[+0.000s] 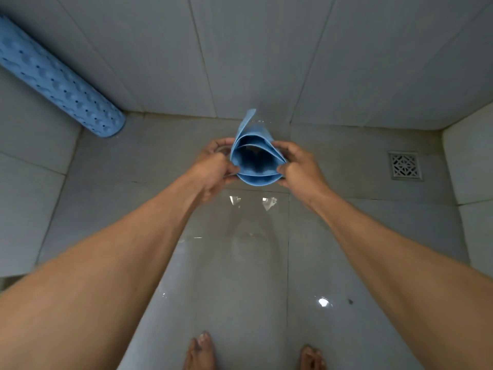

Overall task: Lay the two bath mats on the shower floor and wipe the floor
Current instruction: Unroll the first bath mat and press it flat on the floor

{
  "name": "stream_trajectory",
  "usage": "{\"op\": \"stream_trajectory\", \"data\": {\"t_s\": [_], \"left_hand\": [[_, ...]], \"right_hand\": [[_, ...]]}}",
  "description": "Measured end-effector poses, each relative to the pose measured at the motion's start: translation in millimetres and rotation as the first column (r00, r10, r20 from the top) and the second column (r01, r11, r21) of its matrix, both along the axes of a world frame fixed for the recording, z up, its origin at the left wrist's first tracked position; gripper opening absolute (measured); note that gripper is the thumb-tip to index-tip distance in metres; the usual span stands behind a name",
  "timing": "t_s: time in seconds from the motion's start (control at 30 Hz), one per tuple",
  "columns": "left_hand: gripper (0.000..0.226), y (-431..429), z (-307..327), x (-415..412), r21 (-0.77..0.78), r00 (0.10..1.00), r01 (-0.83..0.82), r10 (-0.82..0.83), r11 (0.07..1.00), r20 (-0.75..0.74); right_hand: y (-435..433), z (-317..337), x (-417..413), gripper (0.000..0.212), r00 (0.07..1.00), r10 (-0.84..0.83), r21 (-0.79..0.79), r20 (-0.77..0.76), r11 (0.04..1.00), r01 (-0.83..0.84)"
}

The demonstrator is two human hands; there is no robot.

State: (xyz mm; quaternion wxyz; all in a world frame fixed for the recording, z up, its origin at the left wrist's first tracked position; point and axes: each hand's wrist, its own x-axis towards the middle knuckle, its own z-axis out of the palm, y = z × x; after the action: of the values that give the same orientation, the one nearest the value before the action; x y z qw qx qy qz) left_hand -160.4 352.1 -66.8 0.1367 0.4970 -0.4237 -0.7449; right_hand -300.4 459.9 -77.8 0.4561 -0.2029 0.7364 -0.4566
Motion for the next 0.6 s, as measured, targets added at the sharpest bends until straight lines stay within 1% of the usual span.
{"op": "stream_trajectory", "data": {"t_s": [0.1, 0.2, 0.27, 0.3, 0.33, 0.37, 0.43, 0.47, 0.5, 0.57, 0.6], "left_hand": [[0.057, 5, -19, 15, 0.001, 1.000, -0.003, 0.003, 1.000, 0.009], [0.059, 12, -36, 27, 0.009, 0.997, 0.034, -0.035, 0.999, 0.065], [0.053, 18, -42, 33, 0.053, 0.990, 0.079, -0.084, 0.995, 0.112], [0.049, 20, -45, 35, 0.082, 0.989, 0.091, -0.100, 0.992, 0.108], [0.043, 21, -48, 38, 0.117, 0.992, 0.065, -0.077, 0.991, 0.096], [0.039, 22, -50, 40, 0.156, 0.996, 0.006, -0.020, 0.988, 0.091], [0.044, 19, -56, 42, 0.214, 0.989, -0.112, 0.088, 0.970, 0.116], [0.047, 17, -61, 42, 0.229, 0.985, -0.137, 0.108, 0.964, 0.133], [0.047, 16, -65, 42, 0.232, 0.983, -0.144, 0.112, 0.962, 0.147], [0.046, 17, -73, 43, 0.229, 0.981, -0.128, 0.089, 0.965, 0.172], [0.048, 17, -79, 44, 0.234, 0.981, -0.123, 0.083, 0.964, 0.175]], "right_hand": [[6, -21, 7, 0.059, 1.000, 0.017, -0.004, 0.005, 1.000, -0.017], [14, -38, 17, 0.059, 0.997, 0.076, 0.032, -0.023, 0.997, -0.075], [21, -49, 23, 0.061, 0.993, 0.116, 0.055, -0.012, 0.992, -0.115], [24, -54, 25, 0.061, 0.992, 0.128, 0.058, -0.009, 0.990, -0.127], [28, -60, 28, 0.061, 0.990, 0.144, 0.068, -0.005, 0.987, -0.143], [30, -64, 31, 0.060, 0.988, 0.156, 0.083, 0.005, 0.984, -0.156], [30, -71, 36, 0.051, 0.987, 0.159, 0.121, 0.028, 0.979, -0.162], [30, -75, 38, 0.045, 0.990, 0.132, 0.123, 0.052, 0.983, -0.137], [28, -80, 39, 0.043, 0.993, 0.066, 0.132, 0.100, 0.988, -0.079], [24, -89, 43, 0.047, 0.963, -0.113, 0.167, 0.245, 0.983, 0.073], [21, -97, 46, 0.044, 0.947, -0.174, 0.180, 0.272, 0.975, 0.128]]}}
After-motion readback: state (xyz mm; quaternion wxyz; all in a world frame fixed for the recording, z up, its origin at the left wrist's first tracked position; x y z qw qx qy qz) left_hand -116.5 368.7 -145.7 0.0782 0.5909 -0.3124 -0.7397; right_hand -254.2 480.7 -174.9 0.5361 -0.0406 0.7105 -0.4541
